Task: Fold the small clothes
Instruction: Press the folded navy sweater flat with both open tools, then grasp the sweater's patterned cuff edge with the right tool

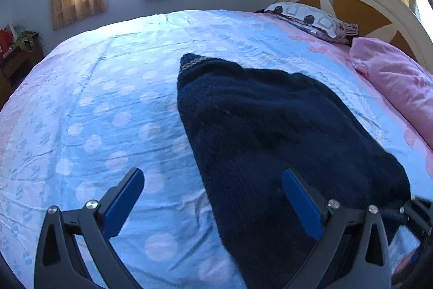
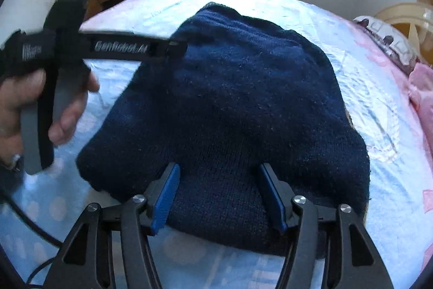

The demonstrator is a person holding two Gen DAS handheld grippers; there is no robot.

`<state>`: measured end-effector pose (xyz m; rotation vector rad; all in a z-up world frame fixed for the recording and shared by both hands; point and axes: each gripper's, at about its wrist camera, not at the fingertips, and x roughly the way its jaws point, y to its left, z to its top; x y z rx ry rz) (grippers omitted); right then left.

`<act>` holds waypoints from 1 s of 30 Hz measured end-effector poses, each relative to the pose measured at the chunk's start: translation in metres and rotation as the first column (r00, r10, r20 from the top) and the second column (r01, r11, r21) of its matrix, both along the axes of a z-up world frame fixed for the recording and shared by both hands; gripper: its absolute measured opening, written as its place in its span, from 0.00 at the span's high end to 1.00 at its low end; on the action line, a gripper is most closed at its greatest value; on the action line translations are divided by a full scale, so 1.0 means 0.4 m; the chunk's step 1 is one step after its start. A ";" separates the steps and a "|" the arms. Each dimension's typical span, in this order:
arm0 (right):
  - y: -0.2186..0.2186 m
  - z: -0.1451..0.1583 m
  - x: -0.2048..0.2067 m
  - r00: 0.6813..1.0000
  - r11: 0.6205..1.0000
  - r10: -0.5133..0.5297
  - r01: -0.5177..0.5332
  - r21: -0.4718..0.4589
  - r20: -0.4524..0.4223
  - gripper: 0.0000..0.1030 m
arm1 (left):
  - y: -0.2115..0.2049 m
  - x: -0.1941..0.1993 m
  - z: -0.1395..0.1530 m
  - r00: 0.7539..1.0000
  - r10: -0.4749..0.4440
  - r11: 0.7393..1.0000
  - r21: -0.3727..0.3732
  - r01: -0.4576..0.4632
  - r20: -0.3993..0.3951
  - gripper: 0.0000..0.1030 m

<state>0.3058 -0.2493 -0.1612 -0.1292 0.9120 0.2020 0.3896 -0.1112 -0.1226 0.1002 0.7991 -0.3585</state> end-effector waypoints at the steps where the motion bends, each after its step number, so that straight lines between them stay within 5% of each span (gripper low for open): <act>1: -0.010 0.005 -0.001 1.000 1.000 0.006 -0.006 0.016 0.003 0.40 | 0.001 -0.007 0.001 1.000 -0.007 1.000 -0.003 0.007 -0.003 0.00; 7: -0.156 0.081 0.007 0.996 0.983 -0.060 0.047 0.178 0.071 0.40 | 0.017 -0.060 -0.017 0.997 -0.049 0.998 -0.050 0.045 -0.067 0.00; 12: -0.323 0.114 0.105 0.985 0.927 -0.168 0.148 0.345 0.029 0.40 | 0.012 -0.100 -0.051 0.988 -0.080 0.994 -0.081 0.070 -0.130 0.00; 21: -0.439 -0.010 0.317 0.972 0.835 -0.186 0.234 0.497 -0.146 0.39 | 0.007 -0.089 -0.082 0.976 -0.096 0.988 -0.140 0.069 -0.196 0.00; 30: -0.477 -0.087 0.441 0.973 0.705 -0.106 0.218 0.675 -0.203 0.39 | -0.008 -0.088 -0.097 0.969 -0.119 0.979 -0.188 0.078 -0.218 0.00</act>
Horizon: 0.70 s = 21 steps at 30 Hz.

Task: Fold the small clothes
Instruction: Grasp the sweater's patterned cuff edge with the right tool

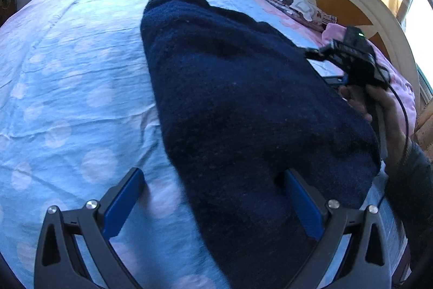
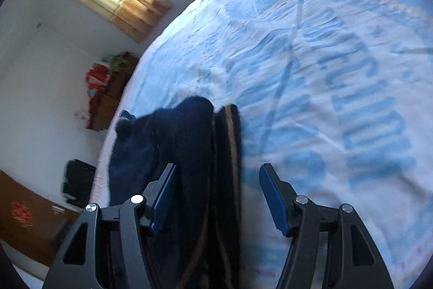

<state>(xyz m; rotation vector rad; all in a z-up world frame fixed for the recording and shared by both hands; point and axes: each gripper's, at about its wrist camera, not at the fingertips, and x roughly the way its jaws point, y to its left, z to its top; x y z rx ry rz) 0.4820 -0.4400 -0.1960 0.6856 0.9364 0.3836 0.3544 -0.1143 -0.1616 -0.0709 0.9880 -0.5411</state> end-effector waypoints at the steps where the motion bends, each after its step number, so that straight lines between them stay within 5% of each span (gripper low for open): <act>1: 0.004 -0.005 0.015 1.000 0.999 0.017 -0.016 0.032 -0.007 0.39 | -0.003 0.000 0.000 1.000 -0.002 1.000 -0.005 0.002 0.000 0.00; 8: 0.072 -0.015 0.086 0.996 0.994 0.087 -0.087 0.062 0.008 0.44 | -0.029 0.013 -0.003 1.000 -0.008 1.000 -0.029 0.008 -0.001 0.04; 11: 0.087 -0.018 0.088 0.996 0.991 0.092 -0.092 0.096 0.005 0.65 | -0.032 0.002 0.007 0.999 -0.032 0.999 -0.029 0.033 0.016 0.26; 16: 0.113 0.024 0.037 0.998 0.998 0.025 -0.028 0.057 0.056 0.76 | -0.014 -0.012 0.035 0.999 -0.030 0.998 -0.045 0.032 0.044 0.62; 21: 0.140 0.087 -0.003 0.994 0.999 -0.011 0.006 0.052 0.105 0.80 | 0.014 -0.043 0.082 0.996 -0.032 0.998 -0.059 0.037 0.084 0.71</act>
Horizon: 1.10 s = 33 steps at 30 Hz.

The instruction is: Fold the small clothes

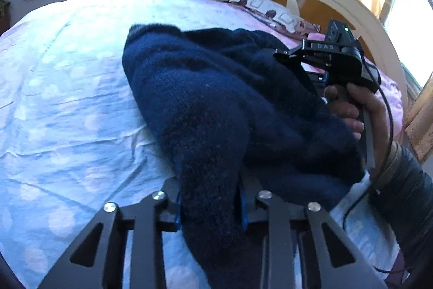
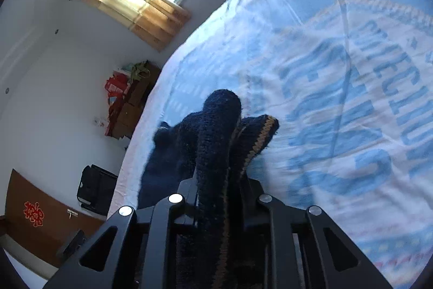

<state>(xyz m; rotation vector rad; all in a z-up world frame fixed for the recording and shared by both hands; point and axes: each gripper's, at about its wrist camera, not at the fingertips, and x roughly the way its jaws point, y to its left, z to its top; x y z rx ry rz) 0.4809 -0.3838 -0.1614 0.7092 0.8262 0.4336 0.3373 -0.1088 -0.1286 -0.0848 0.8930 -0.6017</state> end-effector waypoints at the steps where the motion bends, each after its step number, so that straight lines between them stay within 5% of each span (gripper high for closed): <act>1: 0.012 0.016 -0.006 1.000 1.000 -0.001 0.001 -0.003 0.011 0.80 | 0.011 -0.006 0.012 1.000 0.001 1.000 -0.010 -0.001 0.000 0.71; 13: 0.176 0.100 -0.047 0.994 0.995 0.084 -0.087 0.038 0.069 0.81 | 0.178 -0.104 0.093 0.995 0.072 0.997 0.007 -0.073 0.064 0.72; 33: 0.684 0.134 -0.047 0.929 0.932 0.357 -0.361 0.027 0.097 0.81 | 0.483 -0.281 0.119 0.940 0.316 0.946 0.024 -0.322 0.131 0.72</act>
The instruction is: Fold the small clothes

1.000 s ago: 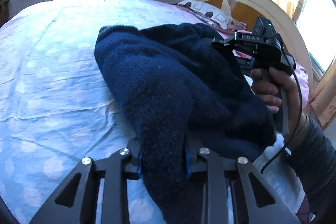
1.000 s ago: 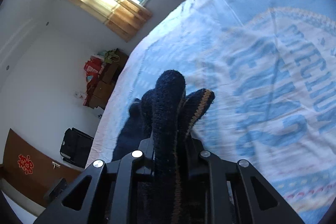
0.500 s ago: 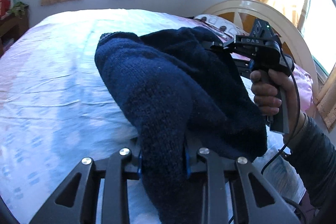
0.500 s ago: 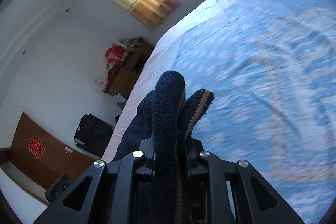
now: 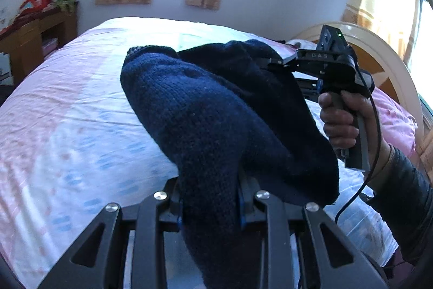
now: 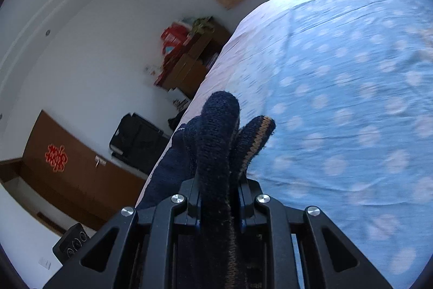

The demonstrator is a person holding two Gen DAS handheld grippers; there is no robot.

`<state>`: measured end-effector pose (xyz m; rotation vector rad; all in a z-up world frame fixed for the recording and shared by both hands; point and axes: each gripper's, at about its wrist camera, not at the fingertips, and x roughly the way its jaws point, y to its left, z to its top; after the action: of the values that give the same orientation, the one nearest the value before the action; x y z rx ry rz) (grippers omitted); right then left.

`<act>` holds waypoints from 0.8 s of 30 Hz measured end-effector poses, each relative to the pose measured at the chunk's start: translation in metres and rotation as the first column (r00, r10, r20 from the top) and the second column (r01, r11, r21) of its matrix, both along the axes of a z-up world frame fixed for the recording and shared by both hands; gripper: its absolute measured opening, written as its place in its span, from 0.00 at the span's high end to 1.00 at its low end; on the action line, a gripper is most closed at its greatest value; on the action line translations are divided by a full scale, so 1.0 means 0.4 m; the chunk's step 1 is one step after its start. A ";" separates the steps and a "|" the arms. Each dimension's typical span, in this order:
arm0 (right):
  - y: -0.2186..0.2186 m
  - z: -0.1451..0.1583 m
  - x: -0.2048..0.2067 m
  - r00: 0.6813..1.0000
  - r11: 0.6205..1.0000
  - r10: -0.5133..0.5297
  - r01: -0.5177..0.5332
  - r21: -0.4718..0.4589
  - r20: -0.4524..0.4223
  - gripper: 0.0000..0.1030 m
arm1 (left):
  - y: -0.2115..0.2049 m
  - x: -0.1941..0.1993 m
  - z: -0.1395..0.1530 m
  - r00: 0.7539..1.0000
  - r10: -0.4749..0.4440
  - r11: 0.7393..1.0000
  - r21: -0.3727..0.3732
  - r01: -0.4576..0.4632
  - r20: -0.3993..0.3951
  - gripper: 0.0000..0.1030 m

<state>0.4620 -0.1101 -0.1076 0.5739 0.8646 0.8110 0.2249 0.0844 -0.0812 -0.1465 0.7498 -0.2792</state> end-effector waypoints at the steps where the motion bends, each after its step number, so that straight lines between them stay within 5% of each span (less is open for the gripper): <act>1: 0.025 0.000 -0.001 1.000 1.000 0.013 -0.013 -0.001 0.000 0.81 | 0.011 -0.006 -0.003 1.000 0.011 1.000 0.001 -0.011 0.001 0.72; 16: 0.401 -0.069 0.002 0.974 0.975 0.219 -0.222 -0.031 -0.065 0.81 | 0.156 -0.091 -0.073 0.978 0.200 0.980 -0.008 -0.201 -0.057 0.72; 24: 0.507 -0.111 0.007 0.957 0.956 0.276 -0.283 -0.081 -0.090 0.81 | 0.179 -0.127 -0.109 0.966 0.241 0.970 -0.021 -0.244 -0.088 0.72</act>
<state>0.4646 0.0929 -0.1521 0.4073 1.0658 1.0038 0.1739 0.1559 -0.1246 -0.2792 0.8035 -0.0513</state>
